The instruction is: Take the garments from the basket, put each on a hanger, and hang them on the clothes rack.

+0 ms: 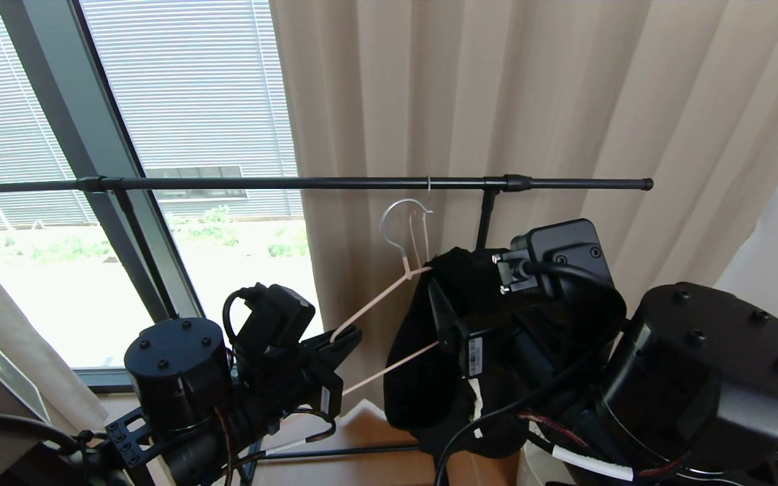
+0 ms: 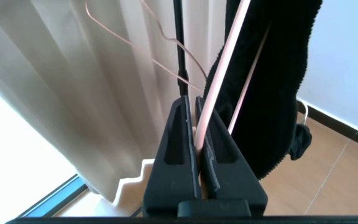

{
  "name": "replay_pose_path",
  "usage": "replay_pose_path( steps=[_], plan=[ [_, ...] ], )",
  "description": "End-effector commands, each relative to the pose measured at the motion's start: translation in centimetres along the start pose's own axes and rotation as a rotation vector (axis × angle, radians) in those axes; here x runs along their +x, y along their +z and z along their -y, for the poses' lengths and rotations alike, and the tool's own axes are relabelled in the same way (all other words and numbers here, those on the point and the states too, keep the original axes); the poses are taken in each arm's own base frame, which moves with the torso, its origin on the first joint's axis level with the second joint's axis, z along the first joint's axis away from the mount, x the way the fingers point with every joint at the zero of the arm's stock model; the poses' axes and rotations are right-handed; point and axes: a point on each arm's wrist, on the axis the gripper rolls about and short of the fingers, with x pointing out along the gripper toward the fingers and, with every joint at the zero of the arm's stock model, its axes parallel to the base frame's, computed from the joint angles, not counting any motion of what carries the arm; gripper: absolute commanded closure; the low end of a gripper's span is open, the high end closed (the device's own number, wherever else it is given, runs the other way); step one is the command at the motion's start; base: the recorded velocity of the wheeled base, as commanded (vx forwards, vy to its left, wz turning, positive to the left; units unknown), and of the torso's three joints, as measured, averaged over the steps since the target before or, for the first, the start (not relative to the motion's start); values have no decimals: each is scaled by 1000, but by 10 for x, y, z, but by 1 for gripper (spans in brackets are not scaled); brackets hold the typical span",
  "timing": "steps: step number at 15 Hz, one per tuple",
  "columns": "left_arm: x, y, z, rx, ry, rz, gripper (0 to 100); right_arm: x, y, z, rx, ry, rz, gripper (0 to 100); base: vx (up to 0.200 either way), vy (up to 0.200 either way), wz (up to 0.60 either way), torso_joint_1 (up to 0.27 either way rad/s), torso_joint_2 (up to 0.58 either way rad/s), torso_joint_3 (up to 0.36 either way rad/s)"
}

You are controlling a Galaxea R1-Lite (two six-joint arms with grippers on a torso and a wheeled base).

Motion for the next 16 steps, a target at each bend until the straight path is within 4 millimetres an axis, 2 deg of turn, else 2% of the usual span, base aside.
replay_pose_path(
  steps=[1, 4, 9, 11, 13, 16],
  plan=[
    [-4, -4, 0, -8, -2, -11, 100, -6, 5, 6, -1, 17, 11, 0, 0, 0, 0, 0, 0, 0],
    [-14, -9, -5, -9, -15, 0, 100, -6, 17, 35, -45, 149, 14, 0, 0, 0, 0, 0, 0, 0],
    [-31, -10, -11, 12, -66, -7, 100, 0, 42, 95, -151, 348, -101, 0, 0, 0, 0, 0, 0, 0],
    [-39, -13, -11, 39, -70, -25, 100, -1, 52, 111, -182, 457, -154, 0, 0, 0, 0, 0, 0, 0],
    [-45, -15, -9, 52, -104, -33, 100, -1, 55, 123, -218, 534, -210, 0, 0, 0, 0, 0, 0, 0],
    [-58, -15, -6, 91, -161, -30, 100, 2, 55, 143, -303, 763, -304, 0, 0, 0, 0, 0, 0, 0]
  ],
)
